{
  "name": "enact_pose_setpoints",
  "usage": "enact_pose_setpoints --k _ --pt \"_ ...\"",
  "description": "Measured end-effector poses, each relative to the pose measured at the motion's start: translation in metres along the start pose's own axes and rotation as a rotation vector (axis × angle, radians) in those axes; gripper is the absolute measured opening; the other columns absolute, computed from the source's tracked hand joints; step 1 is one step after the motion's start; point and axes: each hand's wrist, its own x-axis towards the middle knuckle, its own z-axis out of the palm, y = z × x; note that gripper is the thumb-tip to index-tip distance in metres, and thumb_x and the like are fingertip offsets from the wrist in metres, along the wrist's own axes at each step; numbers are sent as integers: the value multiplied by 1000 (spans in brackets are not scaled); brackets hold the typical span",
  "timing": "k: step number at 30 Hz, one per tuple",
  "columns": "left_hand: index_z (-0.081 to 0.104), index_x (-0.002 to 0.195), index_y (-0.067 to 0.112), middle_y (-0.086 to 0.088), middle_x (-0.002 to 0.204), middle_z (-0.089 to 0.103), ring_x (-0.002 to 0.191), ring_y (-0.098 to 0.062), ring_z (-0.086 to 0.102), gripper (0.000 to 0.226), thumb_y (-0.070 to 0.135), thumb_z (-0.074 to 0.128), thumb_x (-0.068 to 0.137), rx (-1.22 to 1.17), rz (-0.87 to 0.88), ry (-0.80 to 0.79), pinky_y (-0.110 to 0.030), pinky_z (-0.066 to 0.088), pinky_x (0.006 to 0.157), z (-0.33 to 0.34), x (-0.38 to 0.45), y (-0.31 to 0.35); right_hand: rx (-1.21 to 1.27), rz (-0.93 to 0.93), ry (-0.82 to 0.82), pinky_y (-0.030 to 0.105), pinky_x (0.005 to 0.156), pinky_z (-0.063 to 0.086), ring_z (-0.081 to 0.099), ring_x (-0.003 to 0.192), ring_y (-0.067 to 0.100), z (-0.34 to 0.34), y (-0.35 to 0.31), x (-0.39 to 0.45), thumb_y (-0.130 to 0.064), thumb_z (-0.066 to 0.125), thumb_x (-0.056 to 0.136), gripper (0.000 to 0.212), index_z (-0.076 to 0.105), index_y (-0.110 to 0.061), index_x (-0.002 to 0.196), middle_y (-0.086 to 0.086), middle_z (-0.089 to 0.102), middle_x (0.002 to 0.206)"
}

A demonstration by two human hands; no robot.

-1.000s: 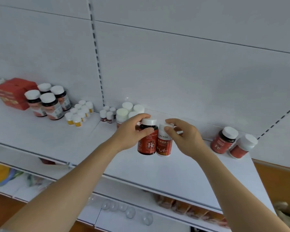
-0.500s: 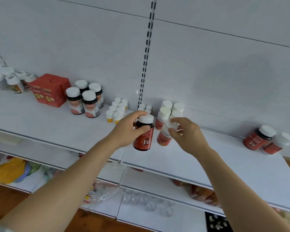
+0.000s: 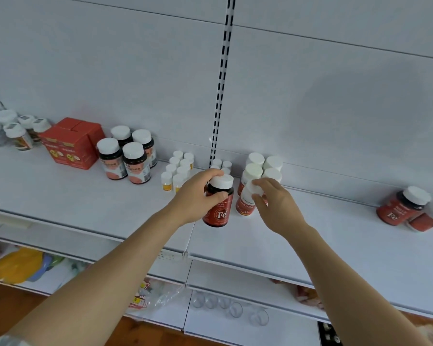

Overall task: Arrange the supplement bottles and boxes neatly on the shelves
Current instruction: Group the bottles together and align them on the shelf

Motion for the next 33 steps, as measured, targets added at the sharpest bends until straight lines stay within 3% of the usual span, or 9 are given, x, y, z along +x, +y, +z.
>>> enact_pose_setpoints --k 16,24,29,33 --pt "49 129 45 25 120 47 112 -5 54 50 31 72 87 -3 12 -4 -13 41 82 3 12 -3 -55 -25 93 34 69 52 64 84 29 9 -5 4 -14 63 91 32 63 -10 122 8 58 124" --pt "49 131 42 21 125 50 113 -6 55 51 32 72 87 10 3 5 -21 44 88 3 10 -4 -93 -27 104 36 68 52 63 89 32 9 -7 4 -16 64 89 34 61 -11 122 9 56 128" --pt "45 125 53 33 114 51 108 2 56 55 33 75 83 -4 3 30 -20 45 85 4 10 2 -89 -132 232 43 75 54 59 102 35 -3 -17 6 -14 65 88 28 67 -8 115 11 62 120" --pt "41 118 67 39 114 55 107 11 56 62 37 79 79 -17 28 31 -26 50 92 3 6 10 100 -205 163 33 83 50 58 101 22 -16 -39 15 -25 64 90 28 67 -15 116 0 66 115"
